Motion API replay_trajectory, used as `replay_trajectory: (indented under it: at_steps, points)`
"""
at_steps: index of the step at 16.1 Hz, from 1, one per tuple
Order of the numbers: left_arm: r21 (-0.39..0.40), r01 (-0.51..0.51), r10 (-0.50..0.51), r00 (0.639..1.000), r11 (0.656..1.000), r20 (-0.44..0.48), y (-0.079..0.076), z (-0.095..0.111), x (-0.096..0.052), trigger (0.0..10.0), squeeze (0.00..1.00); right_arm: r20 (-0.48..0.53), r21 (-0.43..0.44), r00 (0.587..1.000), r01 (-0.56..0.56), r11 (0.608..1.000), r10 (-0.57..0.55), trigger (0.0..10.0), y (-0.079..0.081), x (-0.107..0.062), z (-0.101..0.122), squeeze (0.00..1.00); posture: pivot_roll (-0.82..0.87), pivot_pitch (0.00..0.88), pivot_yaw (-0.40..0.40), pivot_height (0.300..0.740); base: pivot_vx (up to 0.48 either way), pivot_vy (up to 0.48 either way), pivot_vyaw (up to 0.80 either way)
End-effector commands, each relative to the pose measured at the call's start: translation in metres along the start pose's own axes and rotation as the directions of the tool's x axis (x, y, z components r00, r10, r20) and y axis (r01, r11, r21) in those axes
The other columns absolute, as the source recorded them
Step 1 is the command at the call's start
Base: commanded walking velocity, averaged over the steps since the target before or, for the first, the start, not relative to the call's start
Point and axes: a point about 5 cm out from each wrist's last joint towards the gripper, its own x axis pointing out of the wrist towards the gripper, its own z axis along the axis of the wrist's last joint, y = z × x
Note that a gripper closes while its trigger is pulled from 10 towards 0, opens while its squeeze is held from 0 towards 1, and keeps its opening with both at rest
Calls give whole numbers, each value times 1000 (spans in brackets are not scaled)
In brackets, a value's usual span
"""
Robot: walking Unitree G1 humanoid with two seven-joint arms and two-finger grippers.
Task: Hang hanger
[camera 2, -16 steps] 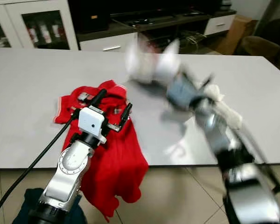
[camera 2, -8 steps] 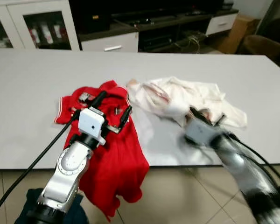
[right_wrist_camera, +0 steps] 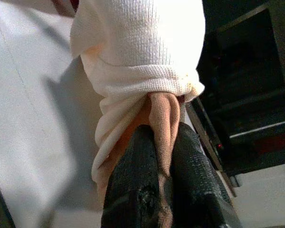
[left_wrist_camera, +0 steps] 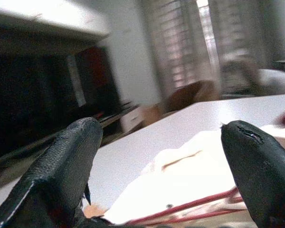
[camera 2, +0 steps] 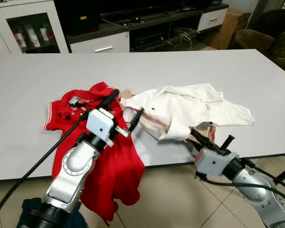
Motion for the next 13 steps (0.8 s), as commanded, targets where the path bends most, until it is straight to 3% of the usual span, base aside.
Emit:
replay_trajectory:
  at_steps: [1, 2, 4, 5, 7, 10, 11, 13]
  points:
    - [16, 111, -111, 992, 994, 53, -4, 6, 2, 10000, 0, 33, -37, 999, 17, 999, -16, 10000, -5, -1, 5, 0, 6, 91, 34, 740, 0, 0, 0]
    - [94, 247, -255, 964, 964, 75, -6, 8, -1, 10000, 0, 49, -74, 999, 3, 997, 1, 10000, -2, 0, 6, 0, 11, 91, 32, 740, 0, 0, 0]
    - [226, 356, -378, 923, 907, 64, -5, 6, -3, 10000, 620, 52, -108, 998, -18, 994, 23, 10000, 0, 0, 3, 0, 20, 91, 29, 740, 0, 0, 0]
    - [260, 389, -415, 908, 884, 53, -4, 5, -3, 10000, 1000, 53, -118, 998, -9, 993, 16, 10000, -3, 0, 2, 0, 23, 90, 28, 740, 0, 0, 0]
    - [331, 452, -489, 871, 828, 34, -1, 2, -2, 10000, 1000, 41, -146, 999, -8, 989, 14, 10000, -6, -5, -3, 0, 22, 91, 30, 740, 0, 0, 0]
    - [370, 461, -510, 859, 807, 44, 1, 1, 0, 10000, 1000, 50, -148, 999, 7, 989, 0, 10000, -7, -11, -3, 0, 15, 91, 38, 740, 0, 0, 0]
    - [395, 464, -522, 852, 793, 48, 1, -3, 4, 10000, 0, 80, -136, 997, 33, 990, -22, 10000, -8, -17, 2, 0, 7, 90, 44, 740, 0, 0, 0]
    - [410, 475, -539, 841, 779, 49, 0, -4, 8, 10000, 0, 110, -157, 994, 23, 987, -6, 10000, -5, -21, 8, 0, -8, 90, 51, 740, 0, 0, 0]
